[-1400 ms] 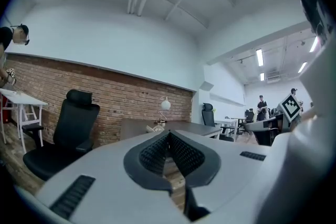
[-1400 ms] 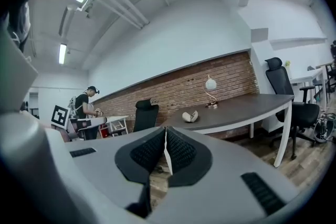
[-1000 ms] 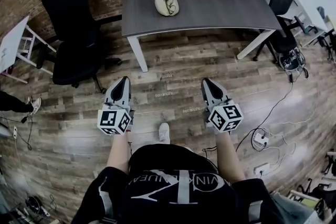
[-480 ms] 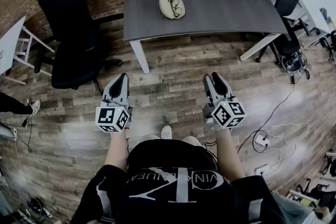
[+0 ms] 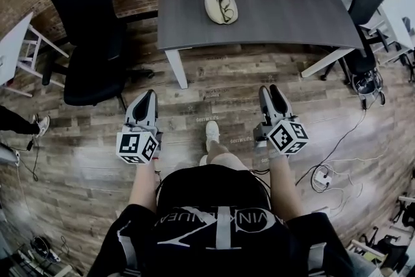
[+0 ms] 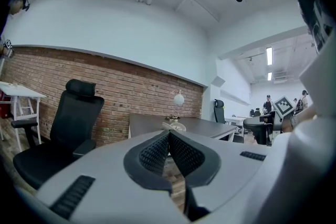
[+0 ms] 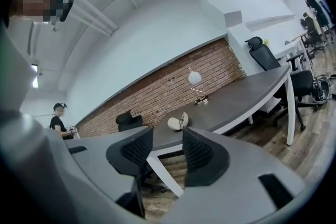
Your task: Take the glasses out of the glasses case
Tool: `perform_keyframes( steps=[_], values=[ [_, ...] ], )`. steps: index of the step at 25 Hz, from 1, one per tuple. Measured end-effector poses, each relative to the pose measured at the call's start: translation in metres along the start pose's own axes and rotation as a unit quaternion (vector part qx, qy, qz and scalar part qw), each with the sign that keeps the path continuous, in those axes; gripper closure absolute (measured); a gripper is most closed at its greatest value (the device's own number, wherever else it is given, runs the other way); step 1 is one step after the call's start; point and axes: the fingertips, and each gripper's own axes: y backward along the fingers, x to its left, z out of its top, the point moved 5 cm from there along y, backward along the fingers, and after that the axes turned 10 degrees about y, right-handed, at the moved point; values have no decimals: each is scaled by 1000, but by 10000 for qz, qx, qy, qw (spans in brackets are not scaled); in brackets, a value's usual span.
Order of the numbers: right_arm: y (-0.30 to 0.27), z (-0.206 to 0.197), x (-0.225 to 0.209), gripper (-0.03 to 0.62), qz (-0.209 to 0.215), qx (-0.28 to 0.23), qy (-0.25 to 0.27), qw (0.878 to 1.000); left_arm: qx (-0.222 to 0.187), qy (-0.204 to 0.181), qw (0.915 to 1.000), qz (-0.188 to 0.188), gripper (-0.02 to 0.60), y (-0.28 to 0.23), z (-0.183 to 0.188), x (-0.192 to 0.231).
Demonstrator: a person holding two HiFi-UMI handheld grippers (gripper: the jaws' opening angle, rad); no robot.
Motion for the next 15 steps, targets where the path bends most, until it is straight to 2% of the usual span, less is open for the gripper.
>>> perform_keyframes(
  steps=[15],
  values=[
    [-140,6,2,422,426,132,107,9989,-24,-15,9998,187,566,-88,26,67]
  ],
)
